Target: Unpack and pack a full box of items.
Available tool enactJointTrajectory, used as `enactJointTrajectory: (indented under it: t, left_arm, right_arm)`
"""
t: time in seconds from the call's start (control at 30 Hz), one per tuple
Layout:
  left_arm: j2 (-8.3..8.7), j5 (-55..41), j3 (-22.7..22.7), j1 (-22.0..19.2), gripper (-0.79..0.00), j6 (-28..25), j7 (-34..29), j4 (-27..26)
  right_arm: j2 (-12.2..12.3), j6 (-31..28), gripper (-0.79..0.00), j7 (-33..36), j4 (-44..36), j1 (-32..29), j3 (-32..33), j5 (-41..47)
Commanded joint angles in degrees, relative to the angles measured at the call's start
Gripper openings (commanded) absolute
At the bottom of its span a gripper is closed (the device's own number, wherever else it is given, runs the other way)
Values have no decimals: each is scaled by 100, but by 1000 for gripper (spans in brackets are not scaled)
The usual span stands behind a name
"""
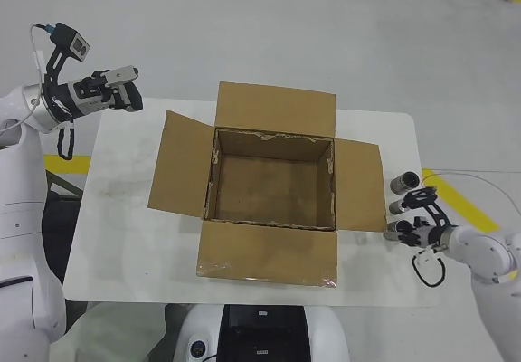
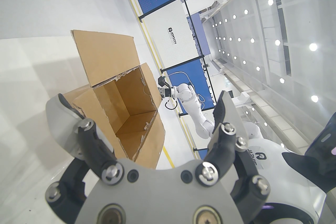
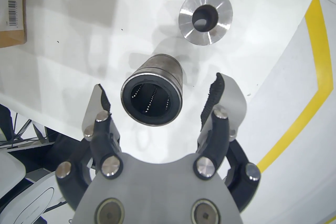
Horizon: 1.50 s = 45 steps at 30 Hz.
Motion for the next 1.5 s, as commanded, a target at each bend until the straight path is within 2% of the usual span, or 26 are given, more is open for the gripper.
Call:
enactJointTrajectory:
  t: [0.0, 0.07, 0.17, 0.2, 0.3, 0.83, 1.1, 1.47]
  left_arm:
    - [0, 0, 0, 0, 0, 0, 0, 0]
    - [0, 0, 0, 0, 0, 0, 0, 0]
    - [0, 0, 0, 0, 0, 0, 0, 0]
    - [0, 0, 0, 0, 0, 0, 0, 0]
    - [0, 0, 0, 0, 0, 0, 0, 0]
    - [0, 0, 0, 0, 0, 0, 0, 0]
    - [0, 0, 0, 0, 0, 0, 0, 0]
    - [0, 0, 0, 0, 0, 0, 0, 0]
  right_arm:
    - [5, -14, -268, -21, 32, 17, -28, 26]
    - [10, -24, -332, -28, 69, 40, -63, 33]
    - [21, -25, -517, -24, 88, 54, -93, 42]
    - [26, -22, -551, -22, 77, 46, -90, 48]
    - [50, 5, -785, 25, -36, -21, -23, 52]
    - [179, 227, -785, 18, -1552, -896, 808, 196]
    - [174, 606, -785, -528, -2245, -1342, 1166, 195]
    - [183, 641, -785, -994, -3068, -1495, 1566, 243]
